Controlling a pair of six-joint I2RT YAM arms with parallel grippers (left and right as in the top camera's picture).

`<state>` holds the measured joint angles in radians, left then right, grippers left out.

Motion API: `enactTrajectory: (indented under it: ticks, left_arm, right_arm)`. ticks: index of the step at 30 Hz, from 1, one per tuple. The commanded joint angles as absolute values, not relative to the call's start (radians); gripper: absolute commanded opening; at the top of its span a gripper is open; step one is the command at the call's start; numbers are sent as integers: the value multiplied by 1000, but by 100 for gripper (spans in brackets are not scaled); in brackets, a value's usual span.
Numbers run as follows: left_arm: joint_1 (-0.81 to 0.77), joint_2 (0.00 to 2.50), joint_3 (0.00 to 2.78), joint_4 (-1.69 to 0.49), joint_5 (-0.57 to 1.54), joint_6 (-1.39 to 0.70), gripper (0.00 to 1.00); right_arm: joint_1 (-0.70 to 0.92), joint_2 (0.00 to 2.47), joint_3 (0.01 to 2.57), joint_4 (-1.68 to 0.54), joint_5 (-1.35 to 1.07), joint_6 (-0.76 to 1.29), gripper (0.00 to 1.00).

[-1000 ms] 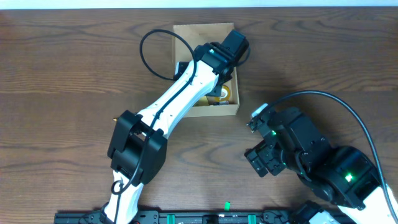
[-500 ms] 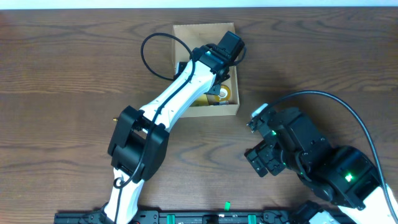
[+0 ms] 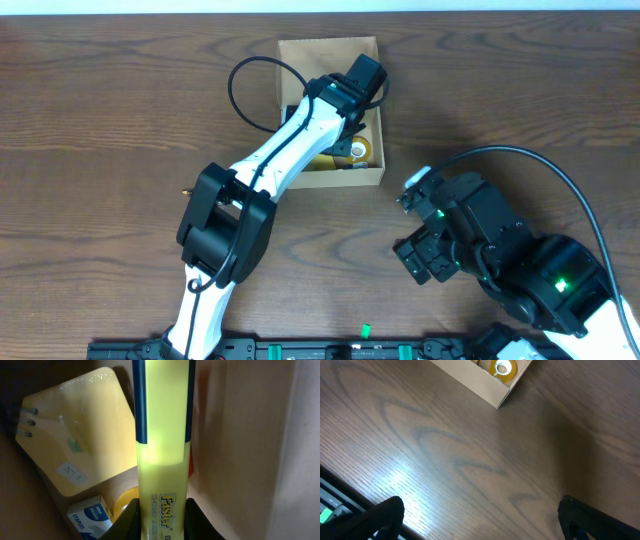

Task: Pack container
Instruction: 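Lower the highlighter upright into the box and open the left gripper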

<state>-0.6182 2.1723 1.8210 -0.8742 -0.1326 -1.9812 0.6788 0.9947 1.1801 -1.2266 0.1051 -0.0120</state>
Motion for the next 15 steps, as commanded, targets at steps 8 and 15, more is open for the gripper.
enactTrajectory:
  ticks: [8, 15]
  left_arm:
    - [-601, 2188, 1814, -877, -131, -1967, 27]
    - [-601, 2188, 1814, -877, -134, -1967, 46]
  right_arm:
    - [675, 995, 1179, -1227, 108, -24, 99]
    - [675, 995, 1179, -1227, 108, -24, 99]
